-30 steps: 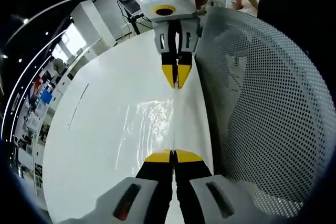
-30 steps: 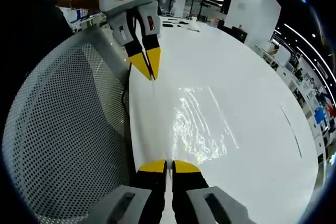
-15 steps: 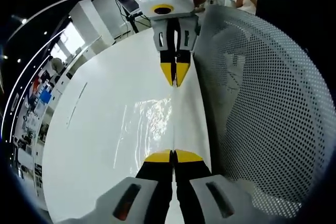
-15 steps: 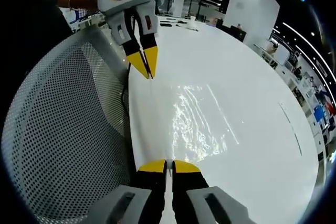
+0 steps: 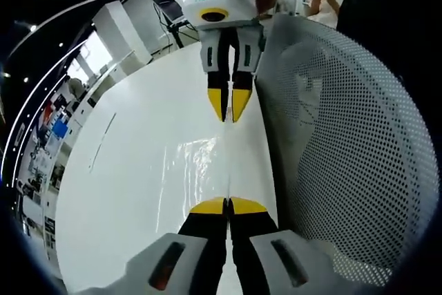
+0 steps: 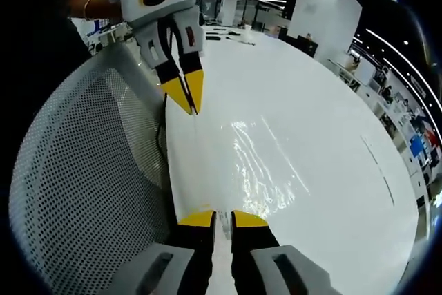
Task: Open the resealable bag by pulling the two sides of the seal apart until the entire bag opening is separated and visibly accessible.
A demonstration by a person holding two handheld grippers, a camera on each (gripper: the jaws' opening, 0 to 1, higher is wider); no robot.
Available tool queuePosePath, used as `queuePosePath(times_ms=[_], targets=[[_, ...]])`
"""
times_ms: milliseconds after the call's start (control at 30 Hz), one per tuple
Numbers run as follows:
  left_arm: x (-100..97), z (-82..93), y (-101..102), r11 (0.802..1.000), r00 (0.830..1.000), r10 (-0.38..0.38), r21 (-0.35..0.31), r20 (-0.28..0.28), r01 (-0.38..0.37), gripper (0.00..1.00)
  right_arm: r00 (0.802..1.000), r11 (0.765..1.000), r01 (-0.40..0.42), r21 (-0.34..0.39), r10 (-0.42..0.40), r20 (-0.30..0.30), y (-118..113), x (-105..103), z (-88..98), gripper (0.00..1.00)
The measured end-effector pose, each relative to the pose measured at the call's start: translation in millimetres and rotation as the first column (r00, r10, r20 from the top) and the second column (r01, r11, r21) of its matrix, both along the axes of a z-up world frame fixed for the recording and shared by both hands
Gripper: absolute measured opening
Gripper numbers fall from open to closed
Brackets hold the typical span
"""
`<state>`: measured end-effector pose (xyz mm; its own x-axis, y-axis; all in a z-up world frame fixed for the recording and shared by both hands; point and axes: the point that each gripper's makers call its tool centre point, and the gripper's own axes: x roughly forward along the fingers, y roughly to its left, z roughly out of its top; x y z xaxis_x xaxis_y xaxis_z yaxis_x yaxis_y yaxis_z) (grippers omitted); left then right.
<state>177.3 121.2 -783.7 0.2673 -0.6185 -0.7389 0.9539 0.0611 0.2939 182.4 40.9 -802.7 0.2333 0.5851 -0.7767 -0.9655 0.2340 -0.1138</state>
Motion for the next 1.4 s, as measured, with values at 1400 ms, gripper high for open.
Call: queuePosePath(times_ms=[1400], targets=[[0.6, 6.9, -6, 0.999, 0.998, -0.039, 0.005, 0.048, 0.039, 0.0, 1.0, 0.996, 0.005, 0.084, -0.004, -0.012, 25, 3, 4.4, 0.0]])
